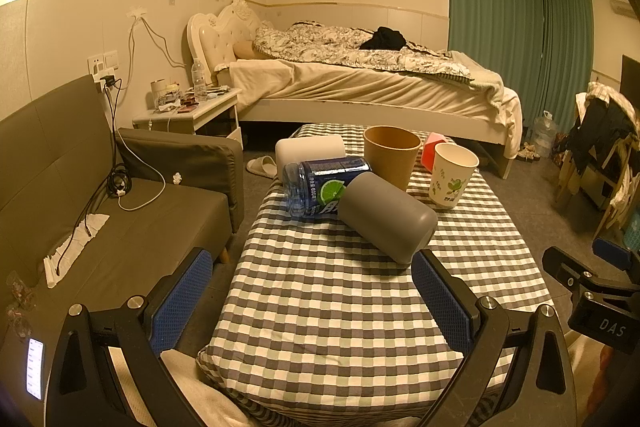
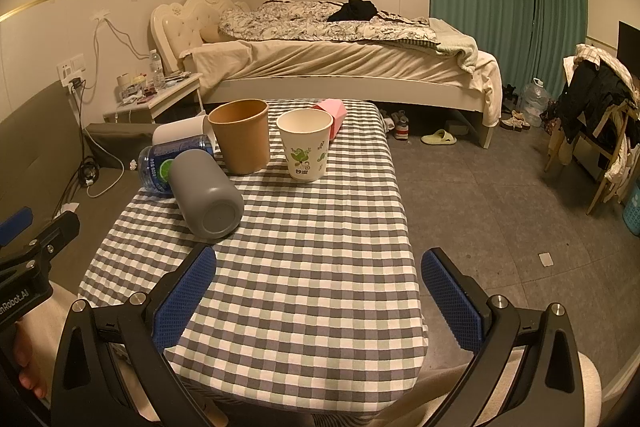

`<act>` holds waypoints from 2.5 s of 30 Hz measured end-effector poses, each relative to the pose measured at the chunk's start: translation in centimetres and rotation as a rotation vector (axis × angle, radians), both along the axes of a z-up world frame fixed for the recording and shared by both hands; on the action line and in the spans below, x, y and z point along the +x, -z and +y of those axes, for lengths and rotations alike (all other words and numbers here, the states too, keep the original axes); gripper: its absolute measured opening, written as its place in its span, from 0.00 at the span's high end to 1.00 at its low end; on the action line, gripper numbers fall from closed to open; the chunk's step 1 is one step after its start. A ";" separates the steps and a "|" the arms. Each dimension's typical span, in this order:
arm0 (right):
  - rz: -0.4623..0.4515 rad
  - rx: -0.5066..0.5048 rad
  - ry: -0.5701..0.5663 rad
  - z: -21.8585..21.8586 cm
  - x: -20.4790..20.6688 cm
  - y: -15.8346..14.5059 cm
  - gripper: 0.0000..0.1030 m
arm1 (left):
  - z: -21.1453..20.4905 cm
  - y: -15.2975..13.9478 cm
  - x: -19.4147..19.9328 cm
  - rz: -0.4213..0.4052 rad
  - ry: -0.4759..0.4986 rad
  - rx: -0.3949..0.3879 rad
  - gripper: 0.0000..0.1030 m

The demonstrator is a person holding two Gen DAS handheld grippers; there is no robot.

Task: Flip cup upside down
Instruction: 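Reach the right gripper to the white leaf-print paper cup and close on it, then lift the white cup with the right gripper and carry it toward the left gripper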

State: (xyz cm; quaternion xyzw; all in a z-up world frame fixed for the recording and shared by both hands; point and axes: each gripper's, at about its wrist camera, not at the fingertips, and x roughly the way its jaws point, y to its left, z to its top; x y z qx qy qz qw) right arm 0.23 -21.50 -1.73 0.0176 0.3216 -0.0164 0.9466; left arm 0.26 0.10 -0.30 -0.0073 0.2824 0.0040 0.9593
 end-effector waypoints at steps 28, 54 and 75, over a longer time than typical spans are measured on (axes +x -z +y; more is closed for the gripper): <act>0.050 0.041 -0.020 -1.2 8.9 0.5 0.00 | 1.8 1.4 9.6 0.094 -0.066 0.026 0.00; 0.124 0.042 -0.145 1.3 22.3 4.8 0.41 | 2.1 5.9 14.5 0.193 -0.074 0.088 0.00; 0.172 0.083 -0.159 2.5 2.7 -1.7 0.41 | 2.5 0.2 3.0 0.064 -0.070 0.035 0.00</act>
